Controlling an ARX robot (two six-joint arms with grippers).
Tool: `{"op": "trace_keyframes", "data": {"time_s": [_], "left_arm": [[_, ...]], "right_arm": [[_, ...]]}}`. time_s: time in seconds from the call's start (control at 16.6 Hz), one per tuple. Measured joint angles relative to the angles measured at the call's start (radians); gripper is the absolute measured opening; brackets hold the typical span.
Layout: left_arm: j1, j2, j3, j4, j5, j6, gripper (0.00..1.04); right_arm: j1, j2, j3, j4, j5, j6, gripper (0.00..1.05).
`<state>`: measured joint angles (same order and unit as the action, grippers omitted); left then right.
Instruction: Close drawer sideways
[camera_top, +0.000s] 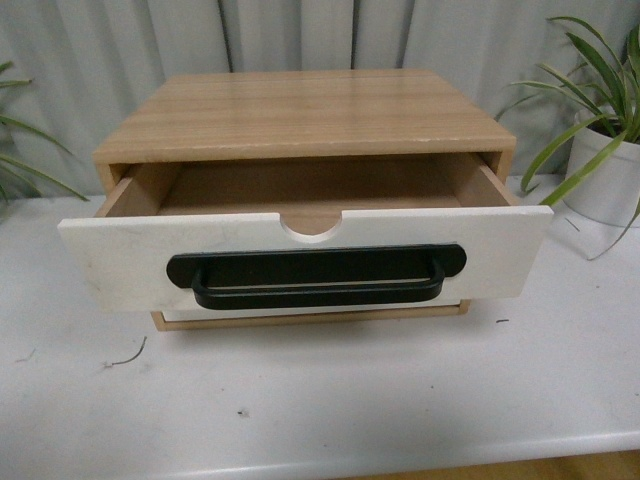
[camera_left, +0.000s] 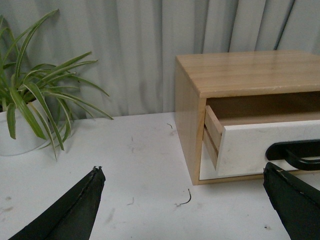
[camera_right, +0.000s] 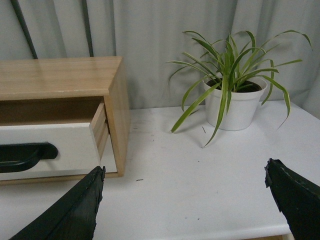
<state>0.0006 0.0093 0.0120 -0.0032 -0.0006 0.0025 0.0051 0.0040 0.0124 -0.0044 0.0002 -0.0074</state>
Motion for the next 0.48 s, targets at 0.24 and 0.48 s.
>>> {"op": "trace_keyframes", "data": {"time_s": [0.24,0.48], "left_arm": [[0.000,0.000,0.000,0.000,0.000,0.000,0.98],[0.000,0.000,0.000,0.000,0.000,0.000,0.98]], "right_arm": [[0.000,0.000,0.000,0.000,0.000,0.000,0.98],[0.000,0.000,0.000,0.000,0.000,0.000,0.98]]}}
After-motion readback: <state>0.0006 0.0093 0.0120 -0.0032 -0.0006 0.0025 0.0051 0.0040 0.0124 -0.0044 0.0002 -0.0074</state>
